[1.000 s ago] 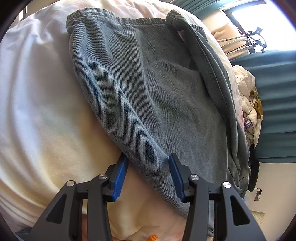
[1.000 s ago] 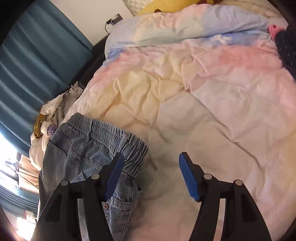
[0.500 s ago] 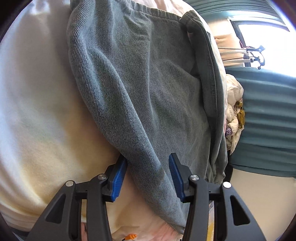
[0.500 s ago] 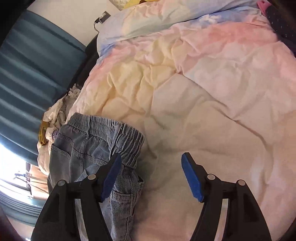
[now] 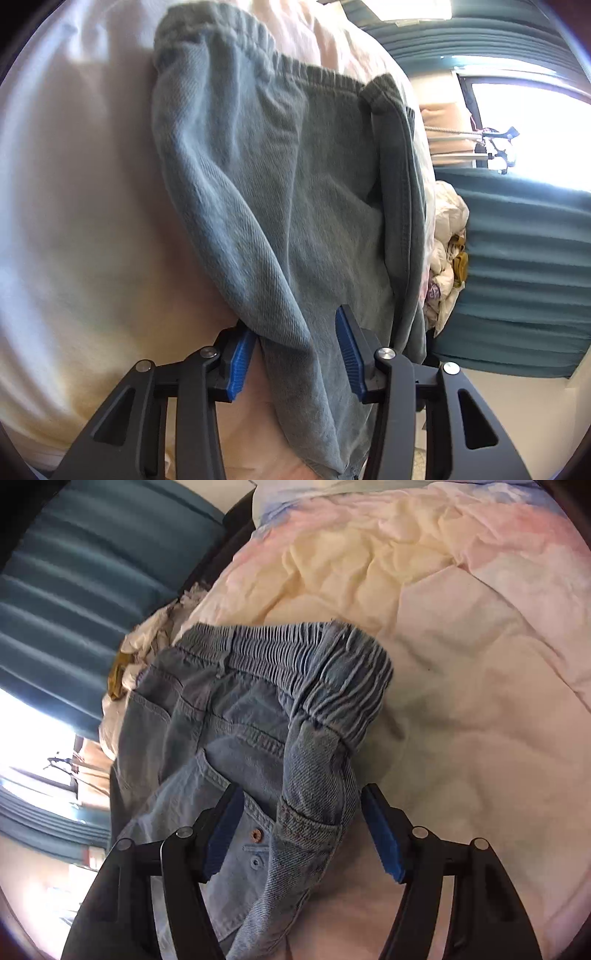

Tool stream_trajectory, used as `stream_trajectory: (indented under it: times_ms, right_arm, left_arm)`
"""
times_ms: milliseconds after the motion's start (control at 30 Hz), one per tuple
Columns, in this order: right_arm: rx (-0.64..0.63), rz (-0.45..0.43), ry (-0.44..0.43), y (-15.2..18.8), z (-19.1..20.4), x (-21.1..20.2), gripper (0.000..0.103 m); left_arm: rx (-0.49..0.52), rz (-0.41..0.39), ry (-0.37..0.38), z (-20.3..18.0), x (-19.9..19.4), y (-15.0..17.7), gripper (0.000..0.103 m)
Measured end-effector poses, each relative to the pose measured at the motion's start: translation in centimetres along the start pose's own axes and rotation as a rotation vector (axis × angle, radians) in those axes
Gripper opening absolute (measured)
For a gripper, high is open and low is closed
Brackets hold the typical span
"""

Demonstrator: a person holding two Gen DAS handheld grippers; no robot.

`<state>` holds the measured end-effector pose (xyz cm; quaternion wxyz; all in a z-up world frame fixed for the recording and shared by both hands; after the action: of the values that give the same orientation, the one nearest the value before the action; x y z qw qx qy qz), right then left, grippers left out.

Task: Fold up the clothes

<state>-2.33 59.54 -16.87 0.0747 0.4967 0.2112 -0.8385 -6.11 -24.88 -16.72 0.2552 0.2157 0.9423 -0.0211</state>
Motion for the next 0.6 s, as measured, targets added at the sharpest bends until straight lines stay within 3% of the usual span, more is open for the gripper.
stream_trajectory:
  times_ms: [133, 233, 367, 400, 467, 500, 600]
  right_arm:
    - [-0.008, -0.019, 0.029, 0.1, -0.3, -0.1, 0.032]
    - [0.061, -0.028, -0.012, -0.3, -1.7, -0.7, 0.018]
    - [0.065, -0.065, -0.04, -0.6, -1.8, -1.8, 0.014]
    - [0.054, -0.077, -0.039, -0.6, -1.7, -2.1, 0.014]
    - [0.043, -0.096, -0.048, -0.6, -1.3, -2.7, 0.012]
    - [0.037, -0.106, -0.052, -0.7, -1.2, -3.0, 0.011]
    - [0.0, -0.165, -0.053, -0.6, -0.5, -4.9, 0.01]
  left_arm:
    - [-0.079, -0.022, -0.012, 1.3, -0.6, -1.6, 0.044]
    - [-0.113, -0.06, -0.009, 2.0, -1.0, -2.3, 0.044]
    - [-0.096, -0.078, -0.018, 1.5, -0.9, -2.6, 0.041]
    - [-0.091, -0.083, -0.021, 1.4, -0.8, -2.7, 0.03]
    - [-0.082, -0.094, -0.019, 1.1, -0.9, -2.8, 0.023]
    - [-0.078, -0.105, -0.013, 1.0, -1.1, -2.8, 0.009]
    - [-0.041, -0.129, 0.031, 0.1, -2.0, -2.6, 0.005]
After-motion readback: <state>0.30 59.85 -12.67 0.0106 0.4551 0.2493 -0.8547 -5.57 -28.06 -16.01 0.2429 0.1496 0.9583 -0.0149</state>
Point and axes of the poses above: each gripper's, at about its wrist camera, not at the fingertips, and x roughly the way its jaws point, z to its left, y to its underside, the point moved 2 cm from there along x, roughly the way its jaws point, and after that the axes turned 12 degrees about y, right-handed, at the moved point
